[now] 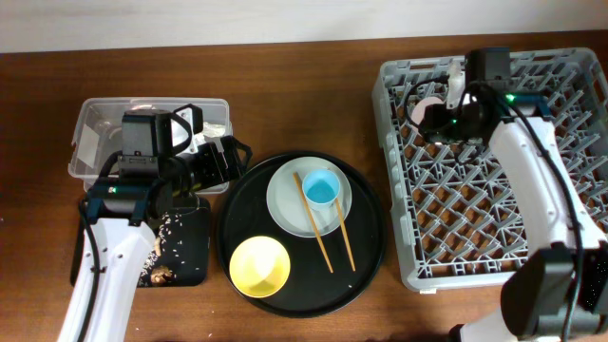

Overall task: Sort waste into correct bins and load items into the dishwasher rack
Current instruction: 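Lower the pink cup with the right gripper onto the dish rack, then grasp the blue cup on the white plate with the left gripper and lift, then hand the blue cup from the left gripper to the right gripper, then place the blue cup upright in the dish rack with the right gripper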

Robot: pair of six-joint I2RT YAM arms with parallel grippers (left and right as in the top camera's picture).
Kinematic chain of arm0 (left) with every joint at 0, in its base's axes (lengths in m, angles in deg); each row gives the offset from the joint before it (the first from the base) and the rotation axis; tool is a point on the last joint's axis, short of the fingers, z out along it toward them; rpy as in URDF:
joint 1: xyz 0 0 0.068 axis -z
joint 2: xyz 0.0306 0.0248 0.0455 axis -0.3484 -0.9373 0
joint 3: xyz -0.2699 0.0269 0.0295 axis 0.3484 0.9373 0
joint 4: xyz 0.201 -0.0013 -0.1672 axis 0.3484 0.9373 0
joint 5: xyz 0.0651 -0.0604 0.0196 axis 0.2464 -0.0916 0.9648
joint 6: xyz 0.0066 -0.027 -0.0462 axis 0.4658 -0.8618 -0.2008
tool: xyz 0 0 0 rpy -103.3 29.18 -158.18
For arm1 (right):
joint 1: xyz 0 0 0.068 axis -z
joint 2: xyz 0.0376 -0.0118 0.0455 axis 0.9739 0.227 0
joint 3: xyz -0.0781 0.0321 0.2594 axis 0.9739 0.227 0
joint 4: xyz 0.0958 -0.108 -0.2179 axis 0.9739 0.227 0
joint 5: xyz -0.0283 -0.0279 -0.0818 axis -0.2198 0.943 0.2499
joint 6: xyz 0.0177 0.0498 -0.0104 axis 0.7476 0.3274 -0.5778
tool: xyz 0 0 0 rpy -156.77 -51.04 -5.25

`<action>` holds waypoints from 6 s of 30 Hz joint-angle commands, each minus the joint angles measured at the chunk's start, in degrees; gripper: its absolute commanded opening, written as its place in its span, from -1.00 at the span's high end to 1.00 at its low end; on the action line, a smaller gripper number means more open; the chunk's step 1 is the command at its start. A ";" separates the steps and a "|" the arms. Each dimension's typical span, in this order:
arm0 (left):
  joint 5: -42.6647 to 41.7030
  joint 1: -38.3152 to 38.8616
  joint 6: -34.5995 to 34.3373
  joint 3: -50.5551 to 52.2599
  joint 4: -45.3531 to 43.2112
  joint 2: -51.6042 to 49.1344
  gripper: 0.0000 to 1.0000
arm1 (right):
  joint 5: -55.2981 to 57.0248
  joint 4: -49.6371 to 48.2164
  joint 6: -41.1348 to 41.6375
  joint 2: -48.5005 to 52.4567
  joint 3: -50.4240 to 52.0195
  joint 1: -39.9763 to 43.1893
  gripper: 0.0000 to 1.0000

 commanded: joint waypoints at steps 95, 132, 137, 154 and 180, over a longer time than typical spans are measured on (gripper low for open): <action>-62.29 2.89 -10.03 -7.98 -30.42 -4.92 0.99 | -77.59 30.10 -48.30 -6.64 -16.28 -10.93 -0.97; -21.38 -2.99 -3.30 -7.98 -3.43 -4.92 -0.57 | -24.59 30.62 -8.00 -6.64 -16.28 -4.70 -0.22; -11.82 -2.93 -3.26 -7.96 2.60 -4.92 -0.61 | -4.83 38.73 0.76 -6.64 -15.80 -2.14 -0.22; -10.97 -2.93 2.93 -7.96 6.32 -4.92 -0.83 | 1.70 26.40 4.74 -6.64 0.11 -2.12 -0.23; -7.96 -2.95 3.13 -7.96 6.75 -4.92 -0.85 | -10.67 18.73 4.63 -6.97 2.69 -2.84 -0.69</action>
